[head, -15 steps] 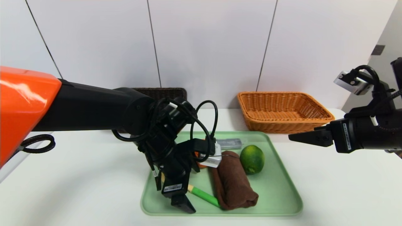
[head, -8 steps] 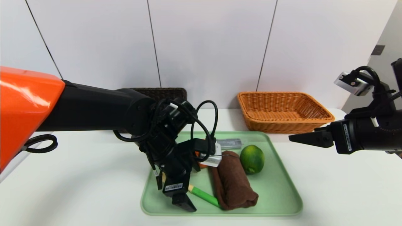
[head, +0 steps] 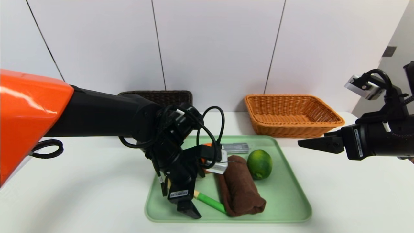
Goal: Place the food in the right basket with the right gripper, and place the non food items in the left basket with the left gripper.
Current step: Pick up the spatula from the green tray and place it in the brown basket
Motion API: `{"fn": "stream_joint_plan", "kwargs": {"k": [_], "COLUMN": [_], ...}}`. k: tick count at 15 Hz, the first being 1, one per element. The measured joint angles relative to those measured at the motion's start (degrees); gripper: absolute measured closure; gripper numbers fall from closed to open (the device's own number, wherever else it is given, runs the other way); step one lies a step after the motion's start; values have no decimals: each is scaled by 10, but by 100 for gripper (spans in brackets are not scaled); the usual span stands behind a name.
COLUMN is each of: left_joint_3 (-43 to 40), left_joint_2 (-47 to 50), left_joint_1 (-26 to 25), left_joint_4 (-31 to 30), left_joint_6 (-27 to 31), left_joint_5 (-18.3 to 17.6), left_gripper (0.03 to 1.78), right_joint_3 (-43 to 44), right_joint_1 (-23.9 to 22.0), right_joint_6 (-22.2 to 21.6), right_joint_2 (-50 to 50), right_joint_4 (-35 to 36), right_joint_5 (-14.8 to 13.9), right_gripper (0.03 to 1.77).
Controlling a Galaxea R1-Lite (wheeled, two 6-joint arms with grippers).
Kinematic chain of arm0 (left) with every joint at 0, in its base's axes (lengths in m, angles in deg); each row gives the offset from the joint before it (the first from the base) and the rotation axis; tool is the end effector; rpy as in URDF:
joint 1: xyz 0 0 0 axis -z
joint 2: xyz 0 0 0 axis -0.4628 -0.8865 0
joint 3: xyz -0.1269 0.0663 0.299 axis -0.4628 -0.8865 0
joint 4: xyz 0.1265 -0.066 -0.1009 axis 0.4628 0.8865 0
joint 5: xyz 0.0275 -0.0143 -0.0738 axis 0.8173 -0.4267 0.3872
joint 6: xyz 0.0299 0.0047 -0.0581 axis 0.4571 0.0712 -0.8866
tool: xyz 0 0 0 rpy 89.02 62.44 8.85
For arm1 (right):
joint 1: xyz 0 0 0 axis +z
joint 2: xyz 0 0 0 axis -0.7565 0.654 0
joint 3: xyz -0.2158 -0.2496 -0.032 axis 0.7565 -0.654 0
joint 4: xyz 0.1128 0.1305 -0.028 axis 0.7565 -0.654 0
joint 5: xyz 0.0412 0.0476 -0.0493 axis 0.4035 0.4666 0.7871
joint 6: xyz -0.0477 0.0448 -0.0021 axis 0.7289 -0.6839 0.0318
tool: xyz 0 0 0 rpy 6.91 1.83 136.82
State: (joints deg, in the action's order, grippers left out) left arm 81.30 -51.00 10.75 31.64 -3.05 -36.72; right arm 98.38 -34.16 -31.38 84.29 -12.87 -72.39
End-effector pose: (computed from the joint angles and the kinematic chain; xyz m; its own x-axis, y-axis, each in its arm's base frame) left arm 0.2744 -0.2463 0.1528 0.0482 -0.4902 -0.8703 0.9937 -0.0645 0.0914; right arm 0.2122 0.0739 0.2540 0.6822 0.4445 -0.5806 -0.4433 0.8829 0.1551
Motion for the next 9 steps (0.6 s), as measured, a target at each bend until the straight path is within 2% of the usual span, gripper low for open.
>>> {"fn": "stream_joint_plan", "kwargs": {"k": [8,9], "left_joint_3": [-10,-10], "left_joint_2": [-4,-4], "left_joint_1": [0,0], "left_joint_4": [-13,-13], "left_joint_6": [0,-1], "left_joint_5": [-1,-1], "left_gripper": [12,18], "right_joint_3": [-6,-7], "right_joint_1": [0,0], "right_joint_6": [0,0], "right_joint_2": [0,0], "right_joint_4": [12,16], "right_joint_5": [2,2], "right_gripper": [9,9]}}
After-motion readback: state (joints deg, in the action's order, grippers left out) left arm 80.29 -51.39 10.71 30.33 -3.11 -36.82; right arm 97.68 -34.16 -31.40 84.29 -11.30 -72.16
